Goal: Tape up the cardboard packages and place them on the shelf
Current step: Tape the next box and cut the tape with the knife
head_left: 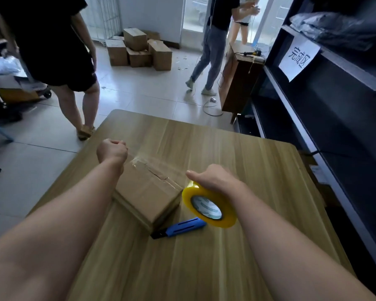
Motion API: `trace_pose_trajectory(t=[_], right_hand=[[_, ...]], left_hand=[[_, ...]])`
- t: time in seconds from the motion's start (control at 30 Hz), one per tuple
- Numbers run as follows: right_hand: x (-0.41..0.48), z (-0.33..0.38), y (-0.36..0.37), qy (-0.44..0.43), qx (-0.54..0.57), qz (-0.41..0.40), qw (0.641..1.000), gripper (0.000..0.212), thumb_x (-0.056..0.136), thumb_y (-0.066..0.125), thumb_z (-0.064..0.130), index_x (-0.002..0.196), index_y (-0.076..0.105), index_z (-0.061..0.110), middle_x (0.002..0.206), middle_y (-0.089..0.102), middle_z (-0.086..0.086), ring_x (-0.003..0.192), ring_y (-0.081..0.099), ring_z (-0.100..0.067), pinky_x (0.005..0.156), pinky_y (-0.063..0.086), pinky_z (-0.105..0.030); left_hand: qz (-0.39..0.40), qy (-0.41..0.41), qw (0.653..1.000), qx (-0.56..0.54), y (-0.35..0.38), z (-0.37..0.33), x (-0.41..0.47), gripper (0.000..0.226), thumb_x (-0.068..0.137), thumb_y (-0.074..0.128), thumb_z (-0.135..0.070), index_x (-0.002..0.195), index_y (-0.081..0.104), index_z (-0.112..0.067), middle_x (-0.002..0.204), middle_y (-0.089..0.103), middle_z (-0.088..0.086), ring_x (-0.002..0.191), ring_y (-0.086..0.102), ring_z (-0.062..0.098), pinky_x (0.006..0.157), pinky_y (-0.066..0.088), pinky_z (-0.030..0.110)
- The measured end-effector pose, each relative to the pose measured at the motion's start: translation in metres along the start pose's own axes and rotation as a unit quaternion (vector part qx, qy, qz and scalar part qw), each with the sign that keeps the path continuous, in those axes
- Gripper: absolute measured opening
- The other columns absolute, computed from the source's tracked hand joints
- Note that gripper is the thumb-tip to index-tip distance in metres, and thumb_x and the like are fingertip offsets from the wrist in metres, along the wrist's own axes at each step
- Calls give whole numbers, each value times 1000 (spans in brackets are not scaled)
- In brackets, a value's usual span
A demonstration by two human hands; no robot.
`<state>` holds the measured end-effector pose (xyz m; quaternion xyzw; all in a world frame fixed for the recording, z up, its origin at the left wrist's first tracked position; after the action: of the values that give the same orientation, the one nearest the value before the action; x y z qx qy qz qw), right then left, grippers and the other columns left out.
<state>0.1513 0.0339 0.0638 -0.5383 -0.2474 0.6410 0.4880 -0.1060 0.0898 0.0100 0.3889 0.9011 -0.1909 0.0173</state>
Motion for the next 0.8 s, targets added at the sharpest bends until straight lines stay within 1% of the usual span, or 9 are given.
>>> trace_pose_trajectory(t=[0.07,0.17,0.3,0.37,0.43,0.5,0.6,0.67,0.8], right_hand=[[3,-4,7,19,27,11,999,65,86,44,70,112,62,13,118,61,-11,105,59,-32,97,48,-46],[6,-5,15,38,74,18,996,53,86,43,61,102,57,13,113,61,-13,99,59,-32,96,47,-47],[12,-1,28,65,69,-1,995,47,85,48,58,98,54,13,106,62,-10,97,60,-31,92,51,-46],[15,2,35,79,68,-17,994,48,85,50,59,99,55,13,102,62,-9,96,61,-31,91,52,-45],[17,5,41,95,74,-33,992,57,82,50,62,104,60,10,102,61,-9,97,61,-32,90,52,-45],[20,7,47,106,74,-40,991,67,78,48,65,109,64,8,105,64,-11,95,62,-33,89,53,-45],[22,8,53,116,62,-46,990,61,81,48,63,105,64,10,101,64,-10,92,61,-31,87,53,-43],[24,9,56,122,55,-52,990,58,83,48,61,103,65,10,98,64,-9,91,61,-31,86,53,-41],[26,12,60,131,46,-58,989,56,83,48,59,105,66,10,101,66,-10,91,62,-31,85,54,-41]], left_hand=[[12,0,1000,5,4,3,4,19,91,60,-18,95,70,-2,98,70,18,99,66,36,84,54,40],[31,3,999,23,10,11,14,16,91,61,-18,90,70,-4,95,71,16,95,67,34,83,53,37],[44,6,998,54,10,25,29,17,89,63,-18,90,70,-3,95,71,15,94,66,29,82,48,30],[55,3,997,61,13,30,37,19,88,63,-18,92,71,-1,96,70,15,94,65,30,80,47,30],[70,0,995,70,16,33,43,19,88,62,-17,95,71,-2,97,70,15,93,64,30,78,46,30],[88,1,993,84,19,36,50,20,88,62,-18,97,71,-2,98,70,13,95,64,30,82,48,32],[119,12,987,111,22,40,62,22,86,63,-21,96,72,-4,99,71,13,98,65,30,91,52,37],[134,9,984,114,26,47,72,21,83,64,-21,92,73,-5,96,72,14,96,67,30,90,53,40],[157,-6,979,131,34,58,87,19,81,65,-25,87,72,-9,90,73,16,92,69,32,87,55,44]])
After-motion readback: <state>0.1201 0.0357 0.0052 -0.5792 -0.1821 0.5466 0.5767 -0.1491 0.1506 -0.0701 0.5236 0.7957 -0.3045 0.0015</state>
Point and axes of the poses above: each hand's wrist, its own x-axis towards the middle knuckle, its own y-axis out of the palm, z = x × y, the point moved 1 cm from there along x, towards the middle knuckle
